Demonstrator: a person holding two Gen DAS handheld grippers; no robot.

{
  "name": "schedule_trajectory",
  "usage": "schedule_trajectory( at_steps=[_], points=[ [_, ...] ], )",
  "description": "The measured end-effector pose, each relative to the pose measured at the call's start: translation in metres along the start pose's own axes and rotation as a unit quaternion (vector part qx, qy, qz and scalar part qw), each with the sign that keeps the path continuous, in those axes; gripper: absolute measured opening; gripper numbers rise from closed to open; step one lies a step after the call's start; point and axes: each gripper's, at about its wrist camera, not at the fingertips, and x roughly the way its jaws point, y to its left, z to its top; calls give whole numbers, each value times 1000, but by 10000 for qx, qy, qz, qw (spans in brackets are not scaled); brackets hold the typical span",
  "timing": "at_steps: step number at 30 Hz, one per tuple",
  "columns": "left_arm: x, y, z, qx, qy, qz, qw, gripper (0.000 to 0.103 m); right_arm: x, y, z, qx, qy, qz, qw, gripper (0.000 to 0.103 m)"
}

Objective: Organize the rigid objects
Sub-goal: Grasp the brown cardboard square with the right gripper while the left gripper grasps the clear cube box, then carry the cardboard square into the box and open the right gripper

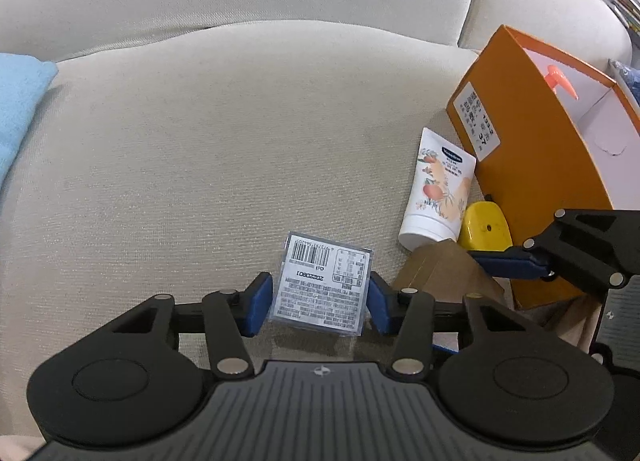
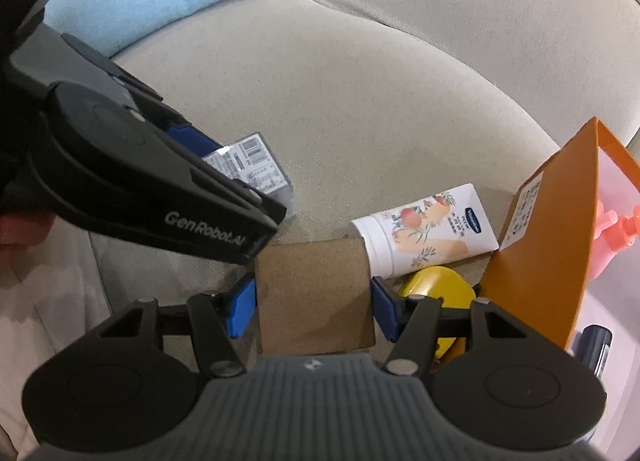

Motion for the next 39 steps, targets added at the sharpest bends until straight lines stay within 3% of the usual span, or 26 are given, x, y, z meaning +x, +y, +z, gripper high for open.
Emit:
schedule_trajectory(
  at_steps=[9,14,24,32,39],
  points=[
    [-26,-4,-6,9,-135,-18,9999,56,-21,4,-1,-217,-137,-73,9996,61],
    [-63,-14,-5,-60,-401,-61,9992,56,-60,2,-2,-351,-404,-49,9986,61],
    [-127,-64,7,577,-953,-396,9930,56,-148,-21,-9,-588,-967,-145,9935,61],
    [-133,-101,36,910,-1096,-882,9859,56,-191,-66,-12,-725,-1083,-360,9908,61],
    [-102,-121,69,1055,-956,-1240,9820,56,-176,-118,-18,-975,-877,-593,9896,61]
  ],
)
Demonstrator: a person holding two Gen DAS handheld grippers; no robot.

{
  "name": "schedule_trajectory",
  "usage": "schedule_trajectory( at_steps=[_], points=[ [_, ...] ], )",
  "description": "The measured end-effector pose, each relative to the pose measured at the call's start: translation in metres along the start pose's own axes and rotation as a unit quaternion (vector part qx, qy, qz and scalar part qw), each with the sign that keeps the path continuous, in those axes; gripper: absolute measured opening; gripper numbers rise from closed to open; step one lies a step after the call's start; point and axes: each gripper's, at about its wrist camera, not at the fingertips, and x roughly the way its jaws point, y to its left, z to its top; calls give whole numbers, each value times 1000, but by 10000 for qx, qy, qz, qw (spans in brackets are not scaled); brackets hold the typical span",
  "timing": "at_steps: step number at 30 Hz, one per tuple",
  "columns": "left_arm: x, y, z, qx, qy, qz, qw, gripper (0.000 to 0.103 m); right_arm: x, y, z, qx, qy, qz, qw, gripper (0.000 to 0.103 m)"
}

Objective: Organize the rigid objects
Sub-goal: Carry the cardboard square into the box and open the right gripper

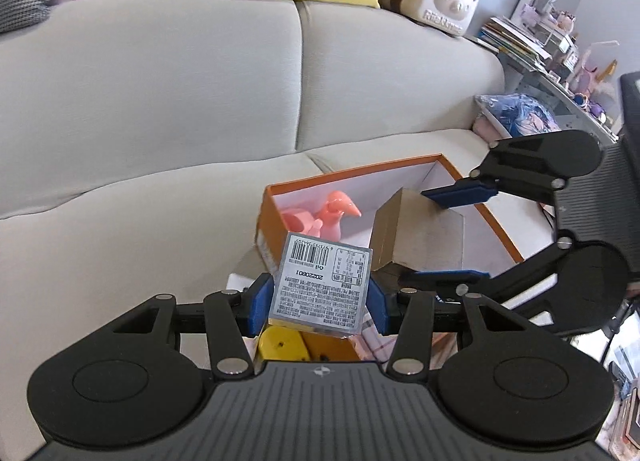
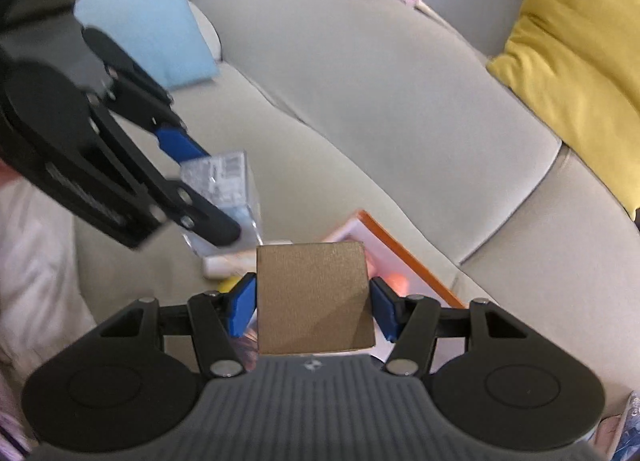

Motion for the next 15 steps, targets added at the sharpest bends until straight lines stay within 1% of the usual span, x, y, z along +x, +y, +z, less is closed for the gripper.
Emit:
schedule_trajectory(
  at_steps=[3,5,10,12,15],
  points=[
    [13,7,10,-11,83,93,9999,56,23,-15,-7,-175,147,25,9997,61],
    [15,12,12,-42,113,93,9999,56,38,-22,-13,-310,263,80,9991,61],
    [33,29,19,-204,262,191,9993,56,78,-22,-21,-830,344,434,9950,61],
    [39,37,17,-313,353,220,9986,56,92,-16,-23,-1202,295,544,9908,61],
    [49,46,14,-435,473,233,9977,56,109,-4,-27,-1834,208,716,9802,61]
  ],
)
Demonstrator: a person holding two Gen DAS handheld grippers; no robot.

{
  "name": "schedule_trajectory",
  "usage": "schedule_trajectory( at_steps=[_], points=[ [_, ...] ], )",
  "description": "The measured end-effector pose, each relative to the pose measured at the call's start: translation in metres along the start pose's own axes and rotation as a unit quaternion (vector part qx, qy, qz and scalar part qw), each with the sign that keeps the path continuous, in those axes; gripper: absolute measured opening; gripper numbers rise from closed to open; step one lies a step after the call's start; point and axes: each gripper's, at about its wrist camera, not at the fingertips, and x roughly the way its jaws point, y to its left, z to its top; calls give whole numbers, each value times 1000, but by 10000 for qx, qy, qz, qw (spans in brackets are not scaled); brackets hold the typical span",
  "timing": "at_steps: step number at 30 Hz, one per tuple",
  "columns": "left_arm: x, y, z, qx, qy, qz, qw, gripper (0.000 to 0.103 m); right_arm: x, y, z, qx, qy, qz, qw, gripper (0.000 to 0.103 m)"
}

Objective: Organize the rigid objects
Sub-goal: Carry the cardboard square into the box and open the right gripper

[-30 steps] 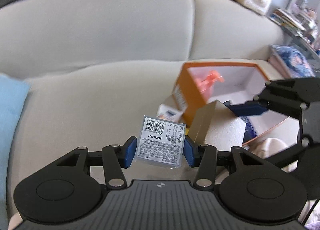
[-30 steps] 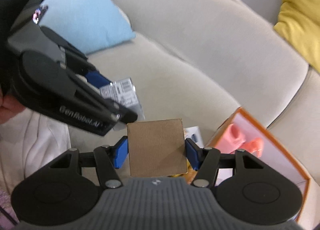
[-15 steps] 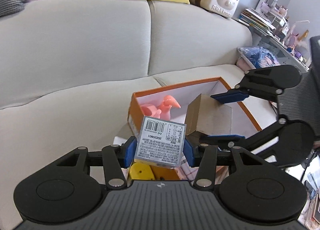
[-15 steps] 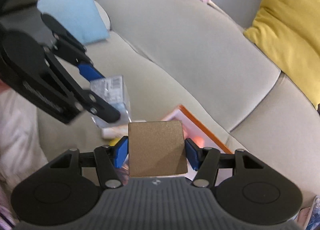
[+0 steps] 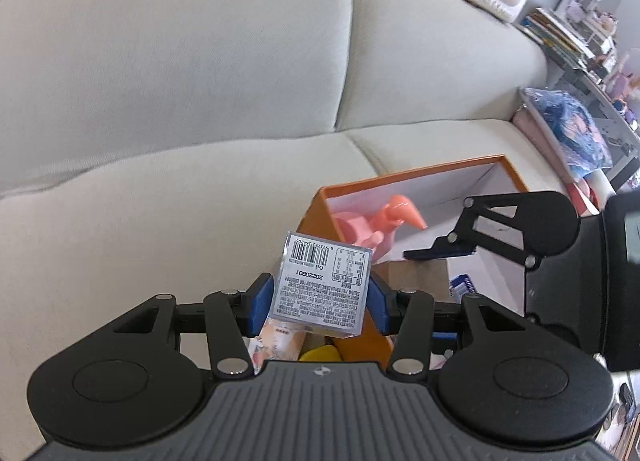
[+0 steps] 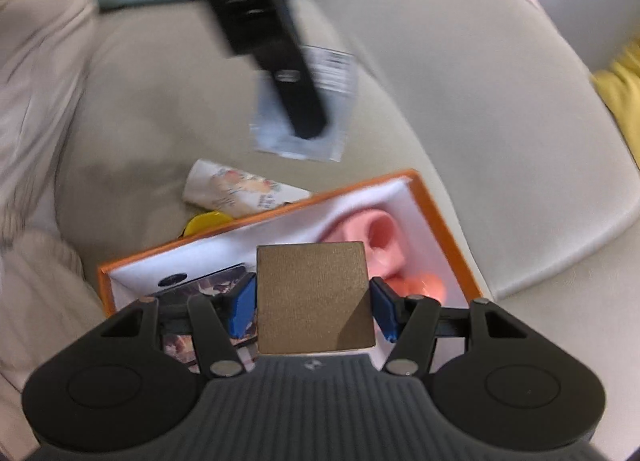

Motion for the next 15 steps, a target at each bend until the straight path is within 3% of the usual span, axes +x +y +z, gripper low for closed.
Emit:
schedule_trajectory(
  at_steps=[5,15],
  points=[
    [13,11,0,-157,133,-59,9998,56,18,17,-3,-963,-88,96,9953,61],
    [27,16,2,-227,281,-135,9993,56,35,25,-15,-1339,-274,220,9904,61]
  ],
)
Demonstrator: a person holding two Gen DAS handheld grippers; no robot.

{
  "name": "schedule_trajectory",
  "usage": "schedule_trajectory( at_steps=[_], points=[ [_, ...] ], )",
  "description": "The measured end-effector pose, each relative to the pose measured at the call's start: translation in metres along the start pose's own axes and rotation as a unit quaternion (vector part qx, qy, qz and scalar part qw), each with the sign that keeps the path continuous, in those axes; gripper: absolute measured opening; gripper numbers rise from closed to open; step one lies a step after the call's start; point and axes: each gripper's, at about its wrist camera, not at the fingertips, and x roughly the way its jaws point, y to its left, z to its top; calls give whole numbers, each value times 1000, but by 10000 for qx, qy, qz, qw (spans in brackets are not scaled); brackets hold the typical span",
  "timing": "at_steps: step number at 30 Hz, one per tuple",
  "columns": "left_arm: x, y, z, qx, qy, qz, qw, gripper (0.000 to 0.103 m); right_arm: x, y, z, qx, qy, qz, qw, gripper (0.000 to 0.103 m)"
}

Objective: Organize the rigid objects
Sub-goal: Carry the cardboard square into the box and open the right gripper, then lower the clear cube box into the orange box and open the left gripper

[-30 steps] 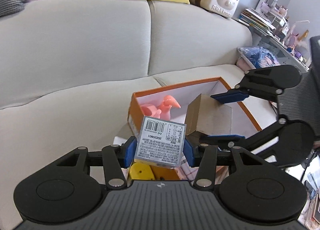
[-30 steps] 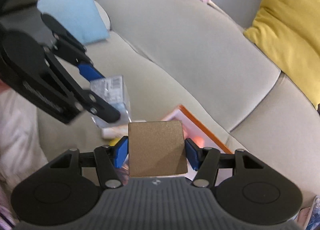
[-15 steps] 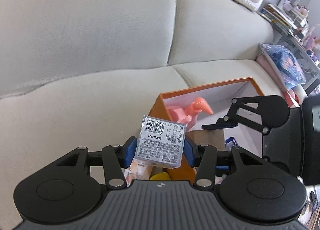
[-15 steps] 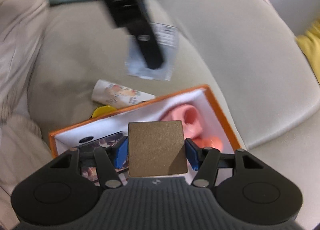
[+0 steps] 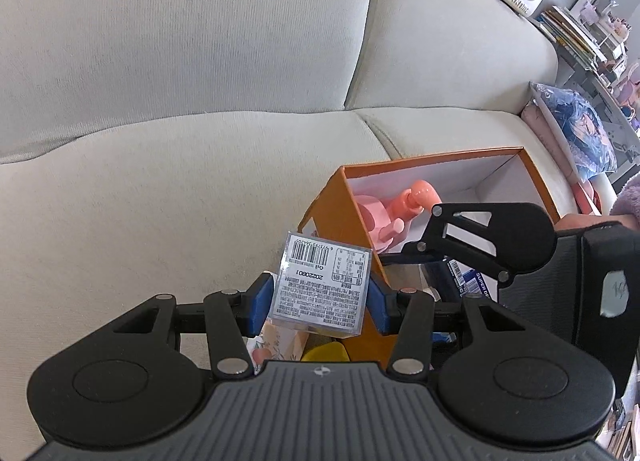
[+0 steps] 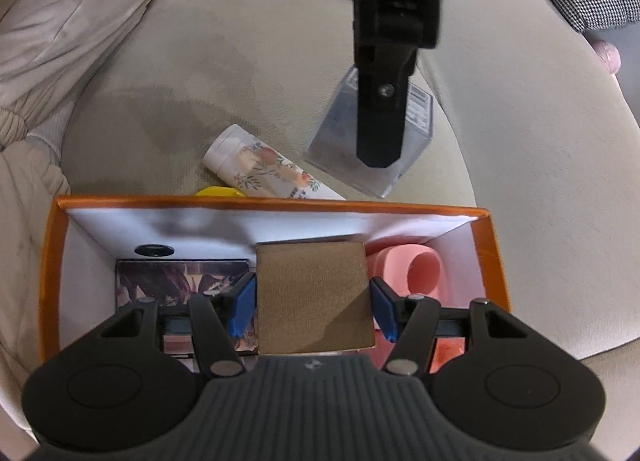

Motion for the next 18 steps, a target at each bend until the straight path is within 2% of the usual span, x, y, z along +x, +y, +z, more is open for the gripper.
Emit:
schedule_trajectory(
  at_steps=[7,11,14,18],
  points=[
    [-2,1,-2,-56,20,33,10000,56,7,3,-3,-54,-2,-163,9999,62],
    [-5,-1,-3,-54,-6,2,10000,56,-1,-2,-5,277,67,-155,9995,63],
    [-8,-5,-3,-14,-48,-40,10000,56,-5,-11,-12,843,298,101,9959,60],
    [-9,-9,-3,27,-60,-23,10000,56,-3,-22,-22,1547,556,350,9858,41]
  ],
)
